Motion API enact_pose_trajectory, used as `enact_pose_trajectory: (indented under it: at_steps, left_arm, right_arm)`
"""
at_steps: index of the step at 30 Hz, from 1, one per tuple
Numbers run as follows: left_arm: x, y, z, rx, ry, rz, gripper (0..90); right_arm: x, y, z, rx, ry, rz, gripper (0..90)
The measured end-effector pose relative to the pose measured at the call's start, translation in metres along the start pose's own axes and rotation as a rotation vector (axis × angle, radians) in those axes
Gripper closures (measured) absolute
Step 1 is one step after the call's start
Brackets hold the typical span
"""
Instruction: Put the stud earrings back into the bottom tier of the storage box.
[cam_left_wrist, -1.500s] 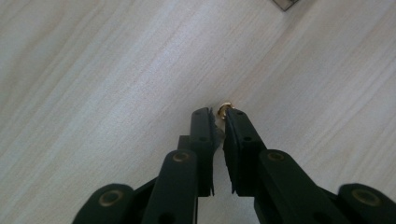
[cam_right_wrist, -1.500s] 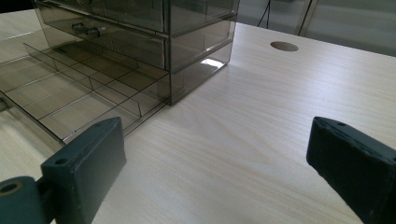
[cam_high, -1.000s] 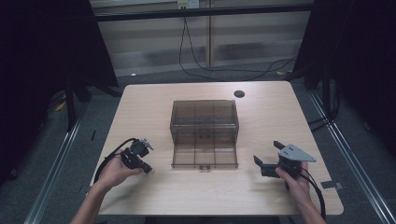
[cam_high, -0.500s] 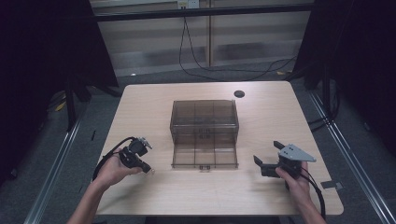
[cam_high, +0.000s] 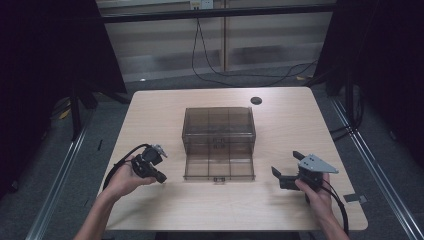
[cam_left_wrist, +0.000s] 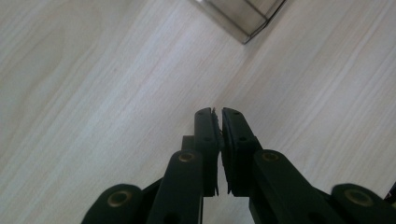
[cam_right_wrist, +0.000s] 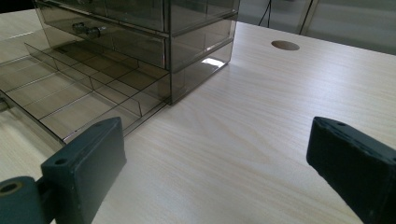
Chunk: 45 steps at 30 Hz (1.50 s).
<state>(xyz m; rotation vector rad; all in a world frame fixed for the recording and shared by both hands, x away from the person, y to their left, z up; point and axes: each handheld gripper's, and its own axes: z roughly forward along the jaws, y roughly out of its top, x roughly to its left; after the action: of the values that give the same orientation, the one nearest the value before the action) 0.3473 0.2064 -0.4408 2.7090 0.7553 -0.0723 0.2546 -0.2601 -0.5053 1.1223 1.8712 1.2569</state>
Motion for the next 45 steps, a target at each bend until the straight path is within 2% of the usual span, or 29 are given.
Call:
enact_pose_trajectory:
  at_steps: [1, 2, 3, 4, 5, 11, 13, 17, 19, 26, 29, 33, 38, 41, 45]
  left_arm:
    - [-0.003, 0.006, -0.001, -0.008, 0.01, 0.016, 85.6]
    - [-0.003, 0.006, -0.001, -0.008, 0.01, 0.016, 85.6]
    - [-0.007, 0.013, -0.003, -0.015, 0.004, 0.035, 85.6]
    - [-0.007, 0.013, -0.003, -0.015, 0.004, 0.035, 85.6]
    - [-0.009, 0.017, -0.005, -0.007, 0.002, 0.051, 85.6]
    - [-0.018, 0.033, -0.004, -0.012, -0.005, 0.08, 85.5]
    - [-0.021, 0.035, -0.003, -0.025, -0.003, 0.071, 85.6]
    - [-0.025, 0.045, -0.006, -0.021, -0.005, 0.095, 85.6]
    - [-0.027, 0.052, -0.008, -0.019, -0.007, 0.122, 85.5]
    - [-0.034, 0.066, -0.005, -0.007, -0.007, 0.152, 85.5]
    - [-0.039, 0.072, -0.005, -0.01, -0.01, 0.14, 85.5]
    - [-0.042, 0.085, -0.009, 0.002, -0.012, 0.173, 85.5]
    - [-0.046, 0.095, -0.005, 0.002, -0.006, 0.181, 85.5]
    - [-0.048, 0.104, -0.002, 0.013, -0.024, 0.187, 85.4]
    - [-0.046, 0.111, -0.001, 0.012, -0.024, 0.19, 85.4]
  right_arm:
    - [0.0, 0.0, 0.0, 0.002, 0.001, -0.002, 4.0]
    - [0.0, 0.0, 0.0, 0.002, 0.001, -0.002, 4.0]
    - [0.0, 0.0, 0.0, 0.001, 0.001, -0.002, 4.0]
    - [0.0, 0.0, 0.0, 0.001, 0.001, -0.002, 4.0]
    - [0.0, 0.0, 0.0, 0.001, 0.001, -0.003, 4.0]
    - [0.0, 0.0, 0.0, 0.0, 0.004, -0.001, 4.0]
    - [0.0, 0.0, 0.0, 0.0, 0.004, -0.002, 4.0]
    - [0.0, 0.0, 0.0, 0.002, 0.003, -0.004, 4.0]
    - [0.0, 0.0, 0.0, 0.001, 0.003, -0.002, 4.0]
    - [0.0, 0.0, 0.0, 0.001, 0.004, -0.002, 4.0]
    - [0.0, 0.0, 0.0, 0.001, 0.004, -0.003, 4.0]
    - [0.0, 0.0, 0.0, 0.002, 0.004, -0.001, 4.0]
    - [0.0, 0.0, 0.0, 0.001, 0.004, -0.003, 4.0]
    - [0.0, 0.0, 0.0, 0.002, 0.004, -0.002, 4.0]
    - [0.0, 0.0, 0.0, 0.003, 0.005, -0.001, 4.0]
